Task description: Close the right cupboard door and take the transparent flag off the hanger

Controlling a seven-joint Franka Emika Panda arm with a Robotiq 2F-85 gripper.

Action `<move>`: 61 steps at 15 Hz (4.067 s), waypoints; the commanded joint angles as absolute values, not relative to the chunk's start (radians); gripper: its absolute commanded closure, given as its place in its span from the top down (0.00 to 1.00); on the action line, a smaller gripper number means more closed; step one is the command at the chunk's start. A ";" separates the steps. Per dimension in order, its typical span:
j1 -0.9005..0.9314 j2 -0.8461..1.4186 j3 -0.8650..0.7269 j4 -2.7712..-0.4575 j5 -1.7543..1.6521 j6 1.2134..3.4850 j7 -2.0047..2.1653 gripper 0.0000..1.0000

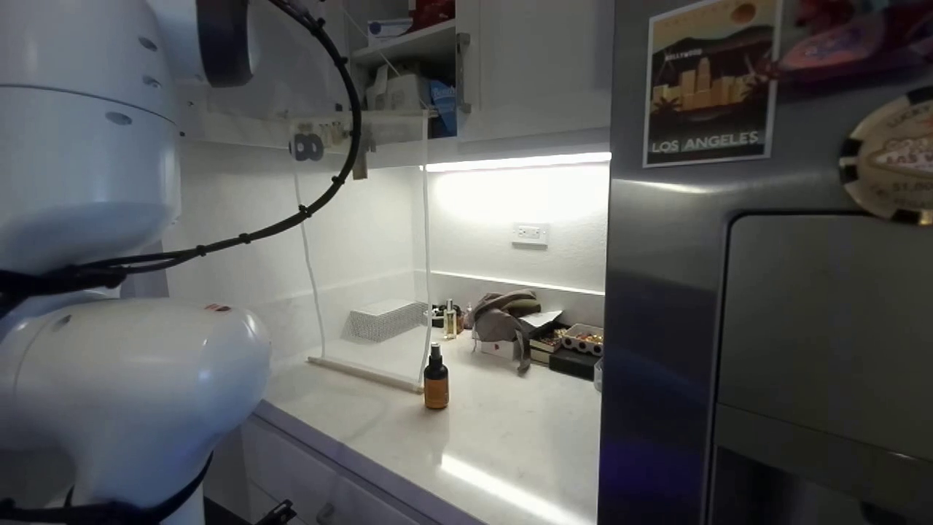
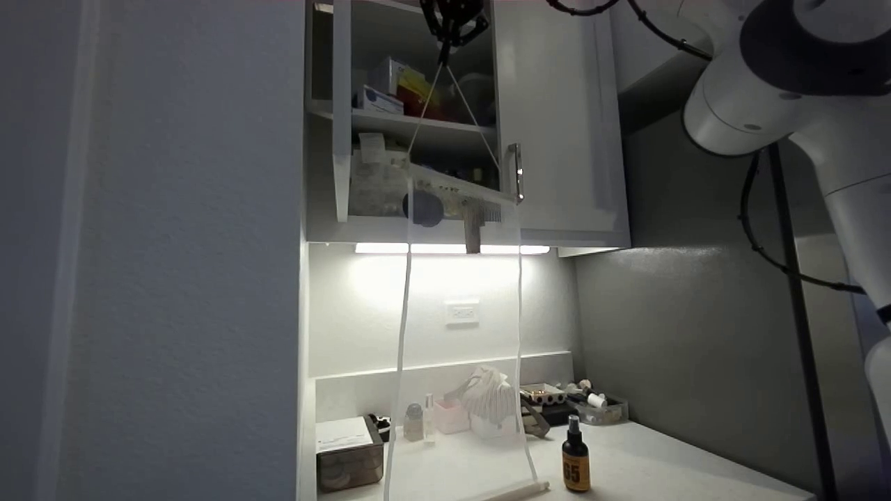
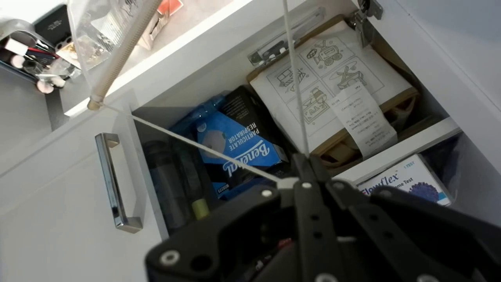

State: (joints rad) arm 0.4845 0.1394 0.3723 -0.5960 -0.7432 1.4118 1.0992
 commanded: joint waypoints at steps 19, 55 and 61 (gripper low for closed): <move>0.362 0.352 0.092 -0.349 -0.153 0.999 0.795 0.00; 0.286 0.586 0.020 -0.356 -0.102 0.860 0.394 0.00; 0.261 0.583 0.036 -0.357 -0.092 0.865 0.148 0.00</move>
